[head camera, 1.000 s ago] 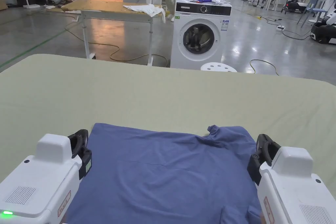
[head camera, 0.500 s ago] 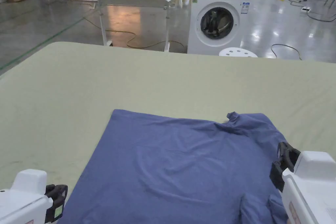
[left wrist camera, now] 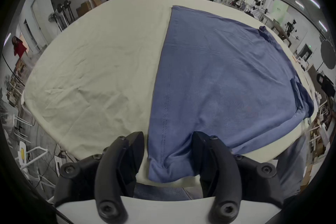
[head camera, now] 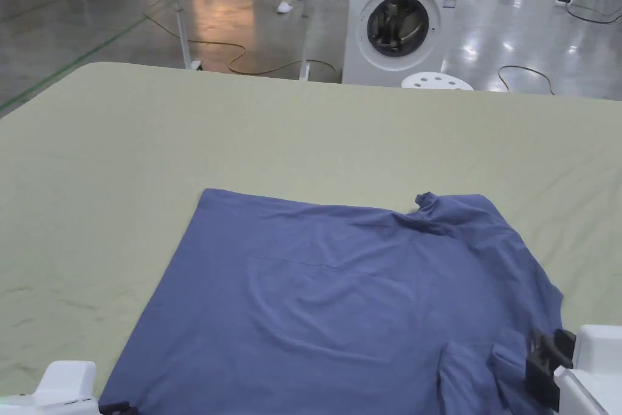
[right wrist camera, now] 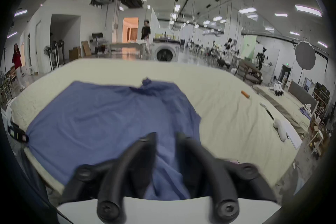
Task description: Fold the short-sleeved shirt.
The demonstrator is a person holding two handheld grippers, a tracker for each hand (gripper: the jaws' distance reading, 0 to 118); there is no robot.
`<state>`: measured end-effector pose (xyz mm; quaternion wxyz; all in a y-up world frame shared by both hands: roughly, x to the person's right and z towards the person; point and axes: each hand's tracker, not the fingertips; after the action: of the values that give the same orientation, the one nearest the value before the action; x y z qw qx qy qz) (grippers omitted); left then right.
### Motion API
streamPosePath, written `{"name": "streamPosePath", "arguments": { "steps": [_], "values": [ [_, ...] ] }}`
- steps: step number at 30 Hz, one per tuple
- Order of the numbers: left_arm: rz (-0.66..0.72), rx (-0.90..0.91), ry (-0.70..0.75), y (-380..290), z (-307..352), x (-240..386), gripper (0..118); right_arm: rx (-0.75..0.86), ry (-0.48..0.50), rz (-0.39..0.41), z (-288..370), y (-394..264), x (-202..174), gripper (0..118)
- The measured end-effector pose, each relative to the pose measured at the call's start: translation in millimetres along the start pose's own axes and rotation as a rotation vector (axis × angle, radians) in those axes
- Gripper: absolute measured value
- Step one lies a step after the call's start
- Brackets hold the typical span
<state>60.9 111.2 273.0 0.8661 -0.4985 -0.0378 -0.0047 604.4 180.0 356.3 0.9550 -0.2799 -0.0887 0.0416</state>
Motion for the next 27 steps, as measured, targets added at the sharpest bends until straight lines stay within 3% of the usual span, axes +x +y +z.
{"name": "streamPosePath", "arguments": {
  "steps": [1, 2, 4, 5, 9, 11, 14, 15, 19, 22, 27],
  "values": [
    [-0.011, 0.0, -0.005, 0.5, 2.0, 2.5, 37, -0.049, 0.006, 0.006, 0.1, -3.7, 5.3, 56],
    [-0.024, 0.001, -0.015, 1.8, 3.4, 3.5, 28, -0.093, 0.015, 0.01, -0.4, -8.7, 12.1, 65],
    [-0.028, 0.004, -0.049, 4.5, 4.9, 4.9, 6, -0.182, 0.038, 0.02, -1.2, -18.3, 21.5, 67],
    [-0.011, 0.008, -0.1, 4.3, 4.6, 4.9, 5, -0.224, 0.047, 0.028, -2.0, -22.8, 25.1, 67],
    [-0.021, 0.005, -0.066, 5.1, 6.1, 5.8, 5, -0.333, 0.029, 0.05, -7.3, -44.7, 30.4, 67],
    [0.004, 0.015, -0.076, 4.5, 8.4, 4.0, 5, -0.376, 0.031, 0.055, -14.0, -55.1, 30.1, 61],
    [0.03, 0.033, -0.097, 4.9, 12.0, 0.1, 5, -0.428, 0.064, 0.042, -24.2, -67.2, 27.7, 20],
    [0.045, 0.045, -0.112, 5.6, 13.3, -1.4, 5, -0.422, 0.069, 0.045, -26.1, -69.4, 25.6, 15],
    [0.098, 0.094, -0.158, 10.8, 20.2, -5.8, 5, -0.415, 0.08, 0.013, -25.4, -64.5, 26.5, 6],
    [0.137, 0.164, -0.201, 18.8, 33.4, -4.7, 5, -0.371, 0.096, -0.034, -16.2, -52.0, 33.8, 4],
    [0.165, 0.272, -0.237, 55.1, 49.6, -3.2, 5, -0.308, 0.1, -0.049, -11.4, -1.5, 43.8, 4]
  ]
}}
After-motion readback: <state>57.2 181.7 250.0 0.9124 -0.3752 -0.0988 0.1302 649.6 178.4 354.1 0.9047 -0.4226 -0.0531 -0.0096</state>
